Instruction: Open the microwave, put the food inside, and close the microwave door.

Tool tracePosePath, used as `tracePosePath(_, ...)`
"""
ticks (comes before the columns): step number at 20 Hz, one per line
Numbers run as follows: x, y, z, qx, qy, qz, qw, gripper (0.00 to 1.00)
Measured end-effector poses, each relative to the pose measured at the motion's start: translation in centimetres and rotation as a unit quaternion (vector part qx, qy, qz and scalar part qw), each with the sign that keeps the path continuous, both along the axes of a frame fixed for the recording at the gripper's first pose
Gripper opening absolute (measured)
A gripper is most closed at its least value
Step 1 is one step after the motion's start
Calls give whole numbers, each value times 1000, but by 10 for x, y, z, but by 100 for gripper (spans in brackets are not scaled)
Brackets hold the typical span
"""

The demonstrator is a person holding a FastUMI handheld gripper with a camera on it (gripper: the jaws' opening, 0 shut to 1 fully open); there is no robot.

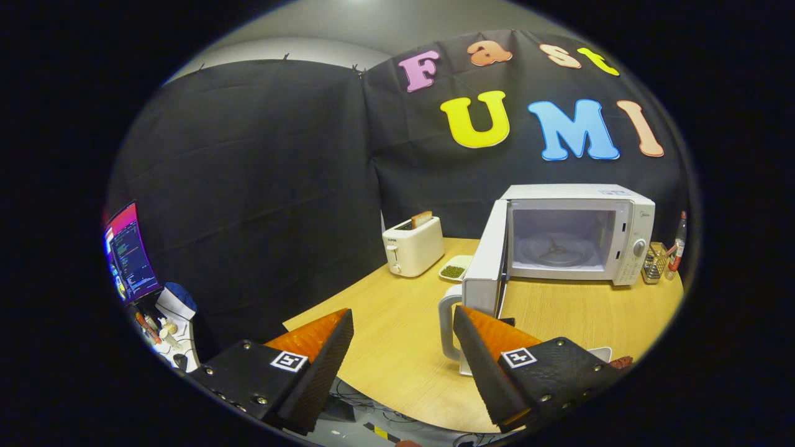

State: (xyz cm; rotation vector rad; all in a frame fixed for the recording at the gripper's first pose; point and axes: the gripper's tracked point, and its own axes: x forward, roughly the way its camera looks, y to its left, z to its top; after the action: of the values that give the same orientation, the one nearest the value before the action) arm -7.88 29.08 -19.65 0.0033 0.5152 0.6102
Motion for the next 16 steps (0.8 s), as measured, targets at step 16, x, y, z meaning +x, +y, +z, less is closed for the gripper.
tracePosePath(16,64,-215,16,-42,-22,-145,988,98)
